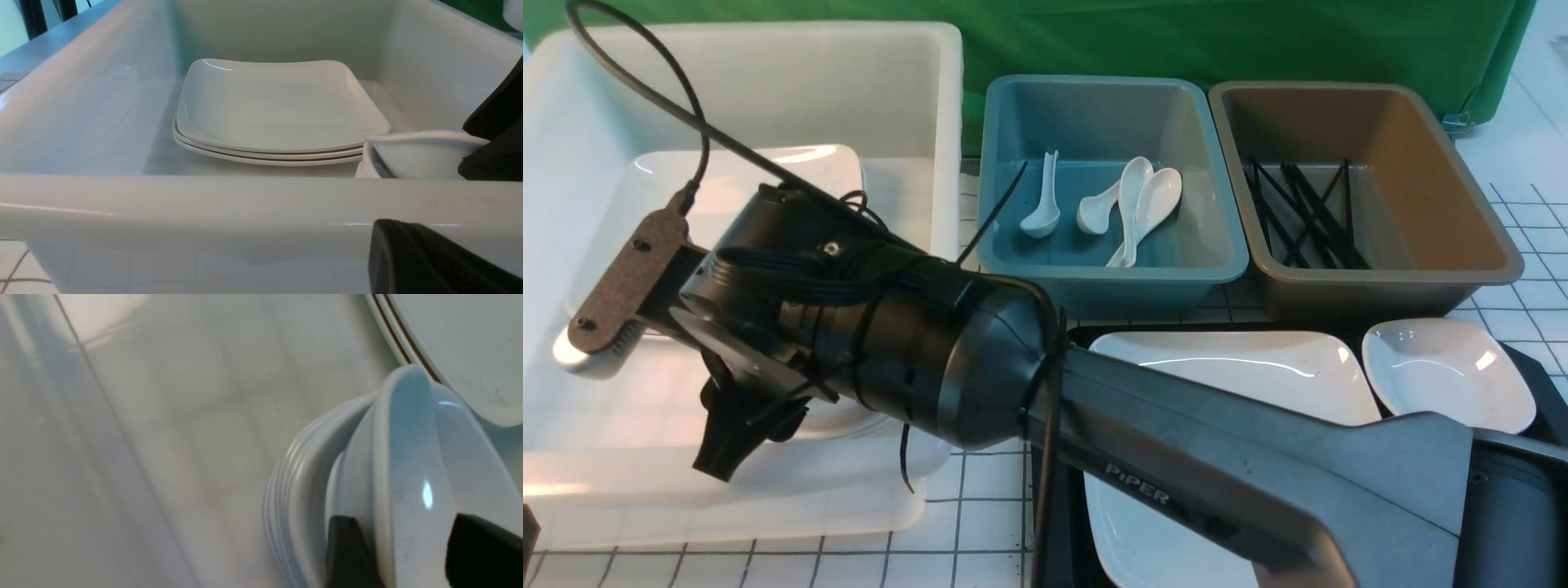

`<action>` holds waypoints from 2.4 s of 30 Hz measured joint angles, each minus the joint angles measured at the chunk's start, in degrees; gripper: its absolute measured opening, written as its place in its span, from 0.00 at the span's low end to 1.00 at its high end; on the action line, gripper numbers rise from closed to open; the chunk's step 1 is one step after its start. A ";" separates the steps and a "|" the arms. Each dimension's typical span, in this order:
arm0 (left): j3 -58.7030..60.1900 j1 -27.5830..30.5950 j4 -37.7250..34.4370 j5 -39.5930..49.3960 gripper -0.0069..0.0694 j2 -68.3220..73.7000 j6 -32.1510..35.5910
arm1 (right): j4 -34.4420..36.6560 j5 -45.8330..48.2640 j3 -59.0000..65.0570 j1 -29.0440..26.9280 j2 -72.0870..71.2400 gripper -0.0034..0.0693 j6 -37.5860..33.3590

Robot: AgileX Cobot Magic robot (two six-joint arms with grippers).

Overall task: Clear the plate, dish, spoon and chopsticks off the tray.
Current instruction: Use the right arm to grab a small plate from the dinner plate

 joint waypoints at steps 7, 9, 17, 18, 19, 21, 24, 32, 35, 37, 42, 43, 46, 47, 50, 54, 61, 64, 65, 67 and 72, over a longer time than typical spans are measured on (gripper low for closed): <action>0.00 0.00 0.00 0.00 0.10 0.00 0.08 | 0.89 1.28 -0.05 0.13 -5.10 0.55 0.00; 0.00 0.00 0.00 0.00 0.10 0.00 0.08 | 0.89 1.93 -0.21 0.13 -7.07 0.55 0.00; 0.00 0.00 0.00 0.00 0.10 0.00 0.08 | -1.19 11.31 -3.34 0.13 -15.44 0.38 -3.76; 0.00 0.00 0.00 0.00 0.10 0.00 0.08 | -2.50 12.01 -3.58 0.13 -17.47 0.30 -4.18; 0.00 0.00 0.00 0.00 0.10 0.00 0.08 | -2.93 12.12 -3.60 0.13 -17.83 0.28 -4.18; 0.00 0.00 0.00 0.00 0.10 0.00 0.08 | -5.05 12.43 -3.69 0.13 -22.81 0.12 -4.32; 0.00 0.00 0.00 0.00 0.10 0.00 0.08 | -6.68 12.36 -1.96 -0.27 -30.58 0.07 -4.32; 0.00 0.00 0.00 0.00 0.10 0.00 -0.03 | -7.55 12.41 23.05 -13.99 -52.75 0.06 0.39; 0.00 0.00 0.00 0.00 0.10 0.00 0.02 | -7.73 12.59 38.10 -23.56 -58.85 0.06 2.60; 0.00 0.00 0.00 0.00 0.10 0.00 0.02 | -7.73 12.40 47.05 -28.52 -60.70 0.06 2.53; 0.00 0.00 0.00 0.00 0.10 0.00 0.02 | -7.73 3.27 66.62 -40.46 -59.95 0.12 -2.48; 0.00 0.00 0.00 0.00 0.10 0.00 0.02 | -7.73 1.53 69.49 -41.91 -59.10 0.15 -3.52; 0.00 0.00 0.00 0.00 0.10 0.00 0.02 | -7.94 -2.19 75.60 -44.45 -55.68 0.31 -6.29; 0.00 0.00 0.00 0.00 0.10 0.00 0.02 | -8.31 -3.63 76.97 -44.72 -54.44 0.37 -7.07; 0.00 0.00 0.00 0.00 0.10 0.00 0.02 | -8.81 -7.47 78.61 -44.85 -51.08 0.53 -9.61; 0.00 0.00 0.00 0.00 0.10 0.00 0.43 | -9.28 -9.99 78.60 -44.85 -46.87 0.62 -11.85; 0.00 0.00 0.00 0.00 0.10 0.00 0.05 | -9.58 -12.38 78.60 -44.85 -40.23 0.63 -18.15; 0.00 0.00 0.00 0.00 0.10 0.00 0.05 | -11.29 -13.15 78.60 -44.85 -38.12 0.63 -20.82; 0.00 0.00 0.00 0.00 0.10 0.00 0.05 | -12.38 -13.23 78.60 -44.85 -37.47 0.63 -21.20; 0.00 0.00 0.00 0.00 0.10 0.00 0.05 | -13.54 -13.43 78.60 -44.85 -36.82 0.63 -21.33; 0.00 0.00 0.00 0.00 0.10 0.00 0.05 | -17.53 -15.62 78.60 -44.85 -34.24 0.63 -22.19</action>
